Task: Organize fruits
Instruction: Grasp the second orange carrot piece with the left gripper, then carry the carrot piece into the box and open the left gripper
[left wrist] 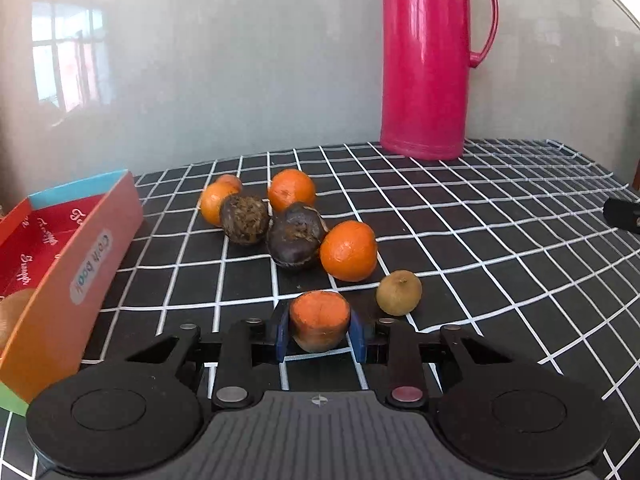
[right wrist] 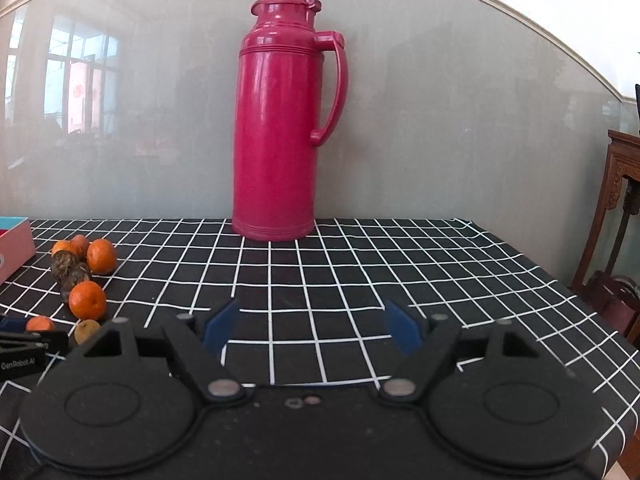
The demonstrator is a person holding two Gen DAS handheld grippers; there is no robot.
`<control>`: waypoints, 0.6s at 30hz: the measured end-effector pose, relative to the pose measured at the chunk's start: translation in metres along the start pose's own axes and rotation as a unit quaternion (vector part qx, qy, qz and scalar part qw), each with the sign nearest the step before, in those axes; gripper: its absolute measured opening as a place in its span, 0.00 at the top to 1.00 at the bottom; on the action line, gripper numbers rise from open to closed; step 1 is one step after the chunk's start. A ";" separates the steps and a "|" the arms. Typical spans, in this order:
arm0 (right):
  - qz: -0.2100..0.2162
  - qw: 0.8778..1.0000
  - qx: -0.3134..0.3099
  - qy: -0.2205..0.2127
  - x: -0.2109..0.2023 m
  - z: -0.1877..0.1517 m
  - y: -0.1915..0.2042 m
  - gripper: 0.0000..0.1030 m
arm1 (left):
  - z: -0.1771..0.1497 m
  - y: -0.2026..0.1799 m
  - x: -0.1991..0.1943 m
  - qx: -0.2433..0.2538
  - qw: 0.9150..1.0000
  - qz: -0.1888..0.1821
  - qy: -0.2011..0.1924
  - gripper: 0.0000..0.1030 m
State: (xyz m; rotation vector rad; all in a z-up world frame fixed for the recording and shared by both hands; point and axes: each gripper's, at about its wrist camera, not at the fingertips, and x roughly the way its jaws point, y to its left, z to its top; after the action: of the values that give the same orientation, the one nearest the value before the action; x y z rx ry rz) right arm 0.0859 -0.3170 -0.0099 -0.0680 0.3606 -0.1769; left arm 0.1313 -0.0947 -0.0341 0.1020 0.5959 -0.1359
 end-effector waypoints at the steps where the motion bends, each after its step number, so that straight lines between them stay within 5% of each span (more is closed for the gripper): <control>1: 0.001 1.000 -0.001 -0.001 0.000 0.000 0.001 0.23 | 0.000 0.002 -0.002 -0.001 1.000 0.001 -0.002 0.70; 18: 0.046 0.999 -0.014 -0.007 -0.009 0.011 0.059 0.23 | -0.003 0.069 -0.069 -0.025 0.998 0.036 -0.044 0.70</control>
State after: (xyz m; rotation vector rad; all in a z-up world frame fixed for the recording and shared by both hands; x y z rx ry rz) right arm 0.0911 -0.2566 -0.0025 -0.0795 0.3520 -0.0814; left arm 0.0842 -0.0191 0.0063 0.0682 0.5058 -0.0543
